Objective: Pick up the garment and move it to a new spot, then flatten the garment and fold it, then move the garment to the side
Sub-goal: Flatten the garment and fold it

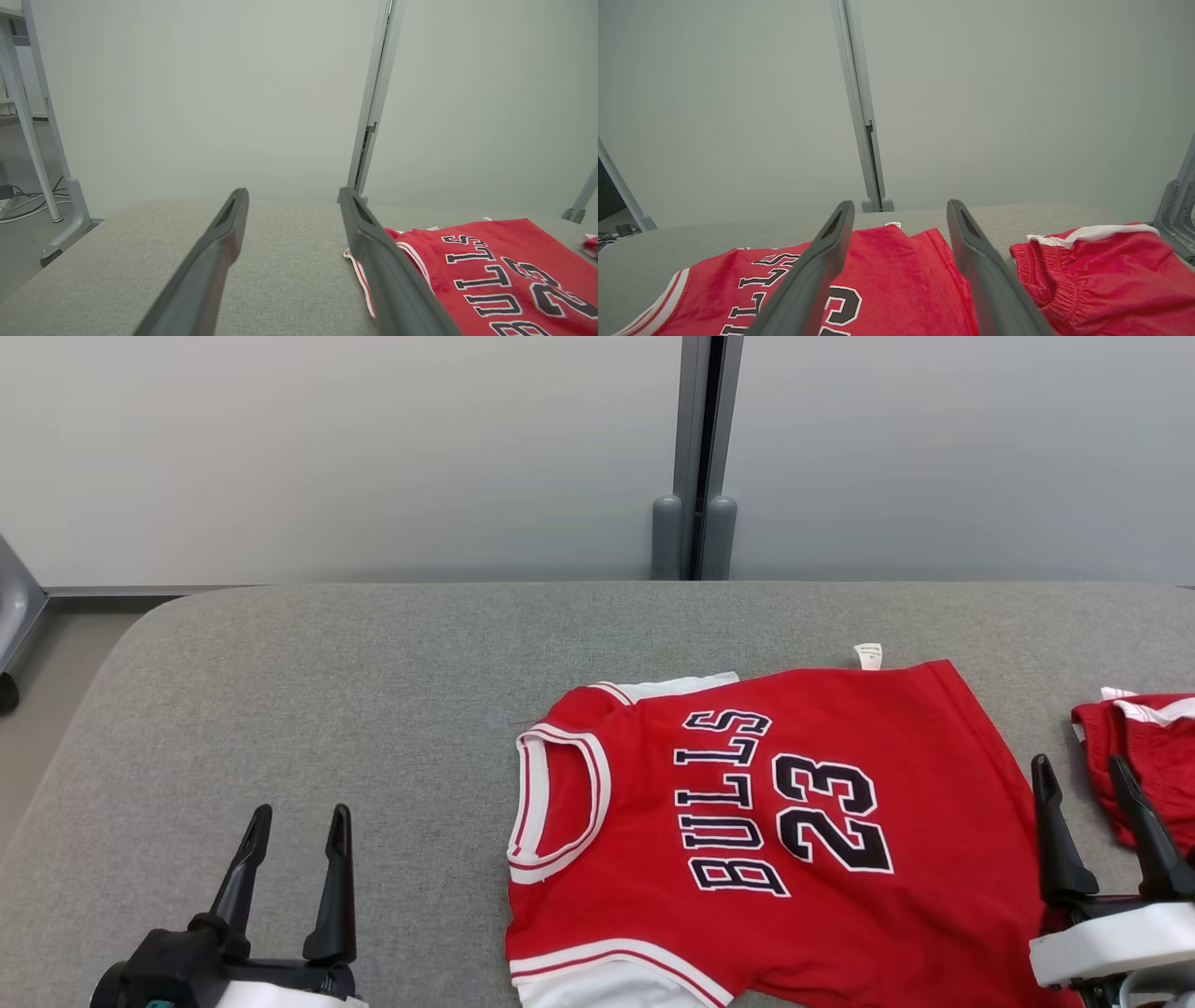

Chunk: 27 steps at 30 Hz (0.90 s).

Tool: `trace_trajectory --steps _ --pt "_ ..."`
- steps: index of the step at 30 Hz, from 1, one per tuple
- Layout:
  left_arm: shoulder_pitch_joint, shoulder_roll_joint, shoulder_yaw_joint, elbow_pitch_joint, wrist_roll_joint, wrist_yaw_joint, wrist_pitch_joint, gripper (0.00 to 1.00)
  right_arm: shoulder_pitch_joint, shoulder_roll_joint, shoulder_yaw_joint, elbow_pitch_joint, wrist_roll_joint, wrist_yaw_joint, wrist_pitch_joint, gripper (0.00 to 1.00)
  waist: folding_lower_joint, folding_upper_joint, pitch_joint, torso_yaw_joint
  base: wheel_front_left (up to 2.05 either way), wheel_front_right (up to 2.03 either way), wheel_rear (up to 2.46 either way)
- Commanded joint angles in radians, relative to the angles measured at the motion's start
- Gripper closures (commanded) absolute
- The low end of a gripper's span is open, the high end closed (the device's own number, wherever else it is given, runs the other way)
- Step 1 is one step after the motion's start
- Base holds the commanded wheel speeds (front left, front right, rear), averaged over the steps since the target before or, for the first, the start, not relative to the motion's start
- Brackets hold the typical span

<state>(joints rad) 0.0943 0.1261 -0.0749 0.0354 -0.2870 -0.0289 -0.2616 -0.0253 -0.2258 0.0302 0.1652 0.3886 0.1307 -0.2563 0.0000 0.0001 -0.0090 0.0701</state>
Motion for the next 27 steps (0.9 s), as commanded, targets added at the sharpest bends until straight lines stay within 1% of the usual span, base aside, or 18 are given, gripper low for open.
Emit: trace_trajectory --steps 1,8,10,13,17,21,25,27 --pt "0.006 0.001 0.007 0.003 0.005 -0.009 -0.004 0.00 -0.003 -0.007 -0.003 0.000 0.008 0.000 -0.008 0.00 0.0000 -0.0001 0.000 0.000 0.00 0.00 0.00" --pt "0.007 -0.015 0.016 0.019 0.018 -0.030 -0.004 0.00 -0.007 -0.015 -0.007 0.001 0.000 0.000 -0.008 0.00 0.0000 -0.0001 -0.003 -0.003 0.00 0.00 0.00" --pt "0.012 -0.015 0.001 0.038 0.022 -0.040 0.000 0.00 -0.009 -0.027 -0.021 -0.010 -0.012 0.000 0.007 0.00 0.0000 -0.0001 -0.005 -0.004 0.00 0.00 0.00" --pt "0.023 -0.009 -0.023 0.047 0.000 -0.053 0.061 0.00 0.011 -0.042 -0.045 -0.030 -0.013 0.000 0.062 0.00 0.0000 -0.0001 -0.006 -0.004 0.00 0.00 0.00" --pt "0.047 0.010 -0.047 -0.004 -0.023 -0.060 0.197 0.00 0.056 -0.074 -0.094 -0.068 -0.006 0.000 0.226 0.00 0.0000 -0.0001 -0.003 -0.005 0.00 0.00 0.00" --pt "0.102 0.037 -0.081 -0.085 -0.054 -0.069 0.366 0.00 0.119 -0.089 -0.153 -0.107 0.025 0.000 0.411 0.00 0.0000 -0.0001 0.008 -0.006 0.00 0.00 0.00" --pt "0.148 0.055 -0.125 -0.167 -0.096 -0.075 0.527 0.00 0.179 -0.075 -0.214 -0.124 0.062 0.000 0.575 0.00 0.0000 -0.0001 0.031 -0.004 0.00 0.00 0.00" --pt "0.164 0.055 -0.139 -0.195 -0.123 -0.076 0.588 0.00 0.205 -0.049 -0.235 -0.127 0.087 0.000 0.653 0.00 0.0000 -0.0001 0.044 -0.002 0.00 0.00 0.00"
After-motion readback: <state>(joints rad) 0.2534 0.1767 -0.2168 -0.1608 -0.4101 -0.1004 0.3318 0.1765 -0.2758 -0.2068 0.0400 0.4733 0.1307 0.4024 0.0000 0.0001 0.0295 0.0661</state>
